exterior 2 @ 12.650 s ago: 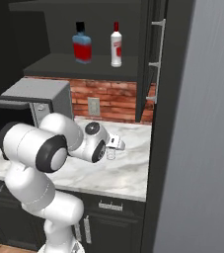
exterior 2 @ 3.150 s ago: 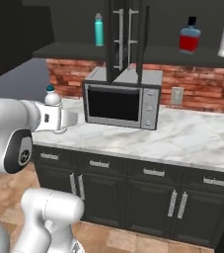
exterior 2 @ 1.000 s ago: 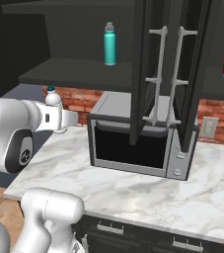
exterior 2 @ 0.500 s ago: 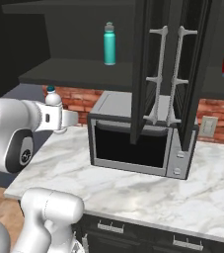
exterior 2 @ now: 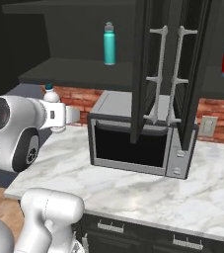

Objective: Sort all alcoholic drinks to one cabinet, and non-alcoholic drinks to the other.

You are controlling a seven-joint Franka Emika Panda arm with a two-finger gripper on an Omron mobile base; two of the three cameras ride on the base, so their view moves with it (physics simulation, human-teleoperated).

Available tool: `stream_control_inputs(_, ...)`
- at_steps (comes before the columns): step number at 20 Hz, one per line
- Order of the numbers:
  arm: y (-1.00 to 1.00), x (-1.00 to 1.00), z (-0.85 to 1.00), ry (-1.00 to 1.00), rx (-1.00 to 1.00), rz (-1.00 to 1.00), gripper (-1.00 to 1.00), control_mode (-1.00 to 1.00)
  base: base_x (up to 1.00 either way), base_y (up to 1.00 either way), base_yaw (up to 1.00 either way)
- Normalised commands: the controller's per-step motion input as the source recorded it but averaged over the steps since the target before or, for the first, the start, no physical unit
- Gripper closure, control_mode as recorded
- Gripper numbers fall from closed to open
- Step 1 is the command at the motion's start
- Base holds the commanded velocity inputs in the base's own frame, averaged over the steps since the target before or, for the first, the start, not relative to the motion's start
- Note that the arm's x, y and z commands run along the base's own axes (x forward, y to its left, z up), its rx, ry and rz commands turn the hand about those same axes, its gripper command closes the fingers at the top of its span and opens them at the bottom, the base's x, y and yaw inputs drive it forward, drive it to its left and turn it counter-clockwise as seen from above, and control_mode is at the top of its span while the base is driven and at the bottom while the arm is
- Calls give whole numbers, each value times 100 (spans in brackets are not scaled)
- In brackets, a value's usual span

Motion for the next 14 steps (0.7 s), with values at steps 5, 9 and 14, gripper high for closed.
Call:
stream_control_inputs(5,5,-13,31,-1,0,3,100,-100,0,0,0)
stream_control_inputs(9,19,-3,35,-1,-2,0,100,-100,0,0,0)
stream_control_inputs(14,20,0,29,-2,-1,0,100,-100,0,0,0)
